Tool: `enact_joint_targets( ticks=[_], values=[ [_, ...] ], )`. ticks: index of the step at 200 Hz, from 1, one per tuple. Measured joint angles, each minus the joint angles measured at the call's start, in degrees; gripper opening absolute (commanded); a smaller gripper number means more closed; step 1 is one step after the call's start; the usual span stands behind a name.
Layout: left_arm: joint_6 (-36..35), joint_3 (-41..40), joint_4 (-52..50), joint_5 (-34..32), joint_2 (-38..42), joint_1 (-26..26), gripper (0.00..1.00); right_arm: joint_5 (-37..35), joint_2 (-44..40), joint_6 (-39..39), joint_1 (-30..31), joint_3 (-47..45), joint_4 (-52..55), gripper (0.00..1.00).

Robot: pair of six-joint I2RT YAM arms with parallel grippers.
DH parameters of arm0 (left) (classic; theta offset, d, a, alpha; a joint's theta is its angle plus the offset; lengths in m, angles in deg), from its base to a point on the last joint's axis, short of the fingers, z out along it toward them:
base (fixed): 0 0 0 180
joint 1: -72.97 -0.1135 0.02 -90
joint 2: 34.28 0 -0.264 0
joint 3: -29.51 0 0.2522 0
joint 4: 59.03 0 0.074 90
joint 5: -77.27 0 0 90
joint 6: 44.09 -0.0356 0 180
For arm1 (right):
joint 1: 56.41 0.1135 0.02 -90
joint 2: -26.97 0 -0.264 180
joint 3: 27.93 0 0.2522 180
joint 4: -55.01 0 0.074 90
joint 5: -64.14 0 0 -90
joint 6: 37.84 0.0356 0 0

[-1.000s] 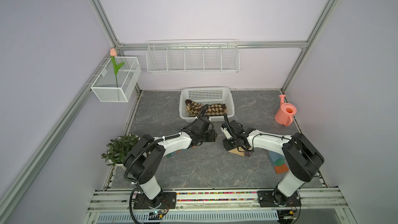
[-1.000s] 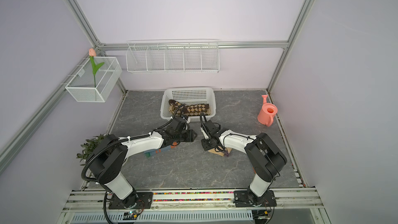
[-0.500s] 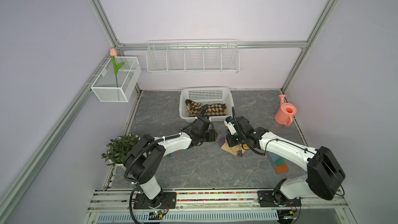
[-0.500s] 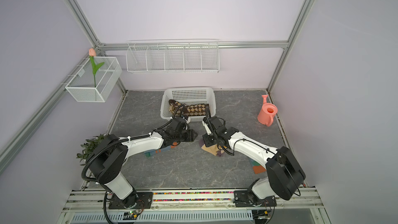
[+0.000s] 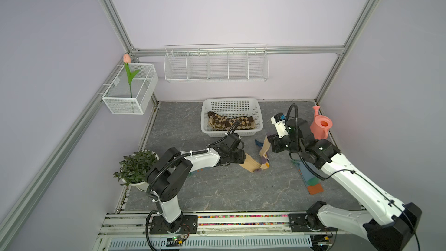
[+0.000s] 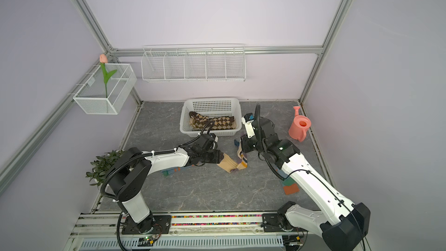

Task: Place the socks together as a pair
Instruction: Place the sock in the sock.

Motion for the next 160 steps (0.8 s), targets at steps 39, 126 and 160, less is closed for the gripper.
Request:
enact_joint_targets(
  ticks=[39, 126, 160],
  values=[
    [-1.11, 0.09, -4.28, -2.58, -0.02, -0.04, 0.46, -1.38, -2.69, -1.57, -1.09, 3.41, 3.8, 0.07],
    [-2.89, 1.9, -3.54, -4.28, -2.23, -0.07, 0.26, -1.77, -5.88, -2.05, -1.55, 1.68, 7.82, 0.07],
    [-3.43, 1.99, -0.92, -2.89, -3.56, -0.07, 0.0, -1.79, -7.65, -2.08, -1.75, 1.68, 8.55, 0.07]
  ],
)
